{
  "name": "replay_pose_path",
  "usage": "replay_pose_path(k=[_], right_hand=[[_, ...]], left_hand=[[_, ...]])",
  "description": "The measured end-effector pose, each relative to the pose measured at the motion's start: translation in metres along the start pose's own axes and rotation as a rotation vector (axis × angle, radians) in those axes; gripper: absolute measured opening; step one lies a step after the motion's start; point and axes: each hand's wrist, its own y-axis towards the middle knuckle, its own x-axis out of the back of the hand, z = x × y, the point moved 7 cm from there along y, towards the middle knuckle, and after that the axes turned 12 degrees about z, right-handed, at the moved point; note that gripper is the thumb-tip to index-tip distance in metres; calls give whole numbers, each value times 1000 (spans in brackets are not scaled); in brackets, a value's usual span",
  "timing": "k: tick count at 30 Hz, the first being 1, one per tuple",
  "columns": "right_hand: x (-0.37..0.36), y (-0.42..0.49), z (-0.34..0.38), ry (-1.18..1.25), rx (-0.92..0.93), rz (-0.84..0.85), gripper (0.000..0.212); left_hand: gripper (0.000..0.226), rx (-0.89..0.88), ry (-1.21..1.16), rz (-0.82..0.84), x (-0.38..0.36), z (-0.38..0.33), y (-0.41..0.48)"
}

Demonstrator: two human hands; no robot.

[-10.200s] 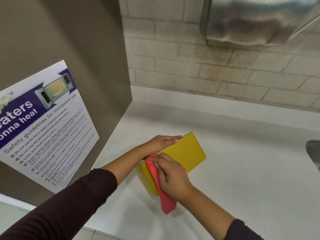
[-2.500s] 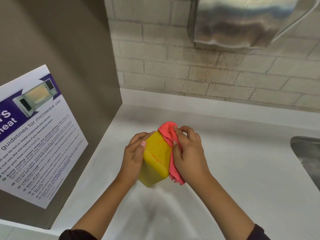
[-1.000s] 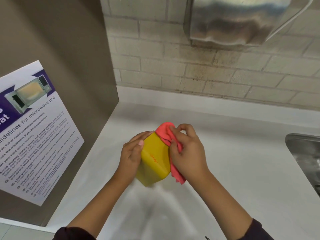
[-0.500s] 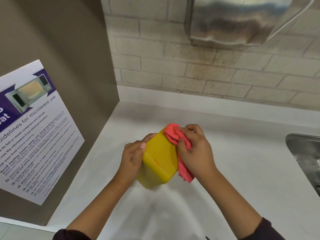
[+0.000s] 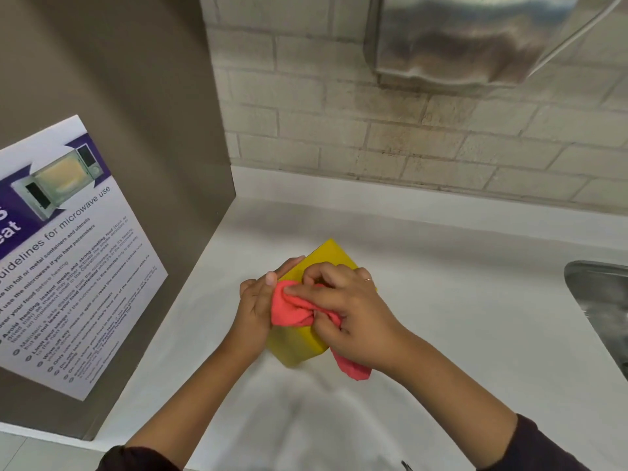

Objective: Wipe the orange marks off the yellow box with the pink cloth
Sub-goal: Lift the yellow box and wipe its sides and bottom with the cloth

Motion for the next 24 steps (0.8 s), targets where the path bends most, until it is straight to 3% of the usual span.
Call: replay_pose_path(k=[2, 6, 14, 24], right_hand=[[0, -1, 3, -34, 52, 68, 39], [0, -5, 4, -78, 89, 127, 35], [4, -26, -14, 50, 91, 61, 31], [31, -28, -82, 329, -241, -197, 35]], left_hand=[[76, -15, 39, 23, 0, -3, 0], [46, -59, 67, -9, 2, -13, 0], [43, -53, 132, -30, 2, -18, -1], [51, 0, 112, -7, 2, -3, 1]])
